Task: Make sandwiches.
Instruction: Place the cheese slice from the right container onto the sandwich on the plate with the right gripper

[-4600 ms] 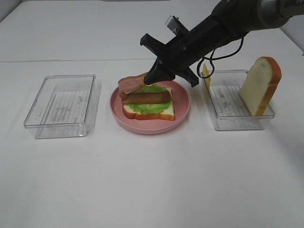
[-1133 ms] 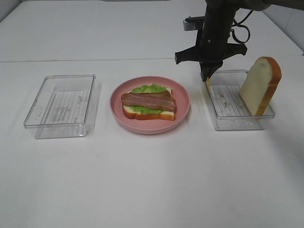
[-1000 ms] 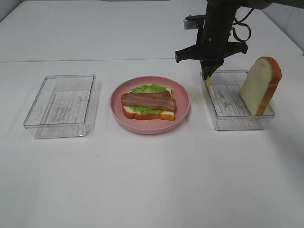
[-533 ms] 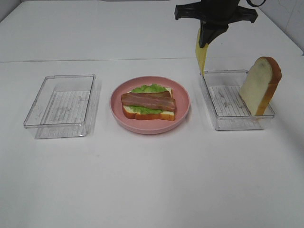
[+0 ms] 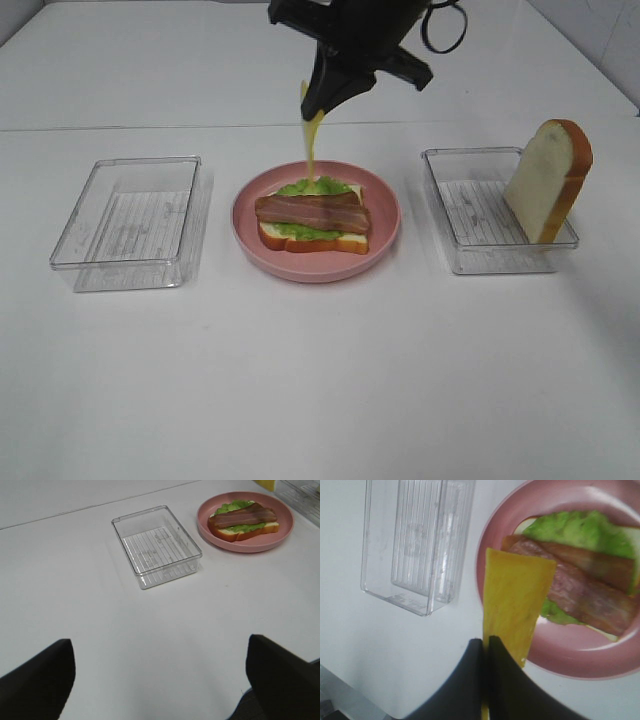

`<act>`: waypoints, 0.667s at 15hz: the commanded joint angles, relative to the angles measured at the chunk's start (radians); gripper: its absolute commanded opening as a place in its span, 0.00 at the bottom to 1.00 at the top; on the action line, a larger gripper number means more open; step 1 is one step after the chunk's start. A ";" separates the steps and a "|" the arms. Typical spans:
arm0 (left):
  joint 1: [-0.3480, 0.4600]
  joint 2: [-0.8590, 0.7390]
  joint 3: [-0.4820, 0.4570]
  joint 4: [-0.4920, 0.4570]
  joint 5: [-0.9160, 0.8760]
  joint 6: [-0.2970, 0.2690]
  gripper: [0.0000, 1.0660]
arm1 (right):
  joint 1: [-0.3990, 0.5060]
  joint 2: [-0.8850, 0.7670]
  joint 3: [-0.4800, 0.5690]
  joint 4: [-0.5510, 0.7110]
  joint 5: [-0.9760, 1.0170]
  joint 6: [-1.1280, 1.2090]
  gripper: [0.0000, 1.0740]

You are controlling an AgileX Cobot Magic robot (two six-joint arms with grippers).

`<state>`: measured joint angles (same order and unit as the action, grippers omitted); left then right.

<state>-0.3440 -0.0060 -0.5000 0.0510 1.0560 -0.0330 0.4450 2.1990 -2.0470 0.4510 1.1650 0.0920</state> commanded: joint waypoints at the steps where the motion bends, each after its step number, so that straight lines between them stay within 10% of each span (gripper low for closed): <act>1: 0.000 -0.007 0.002 0.002 -0.009 0.002 0.82 | 0.040 0.048 -0.002 0.062 -0.038 -0.011 0.00; 10: 0.000 -0.007 0.002 0.002 -0.009 0.002 0.82 | 0.047 0.157 -0.002 -0.036 -0.098 0.063 0.00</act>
<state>-0.3440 -0.0060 -0.5000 0.0510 1.0560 -0.0330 0.4950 2.3520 -2.0470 0.4340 1.0690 0.1410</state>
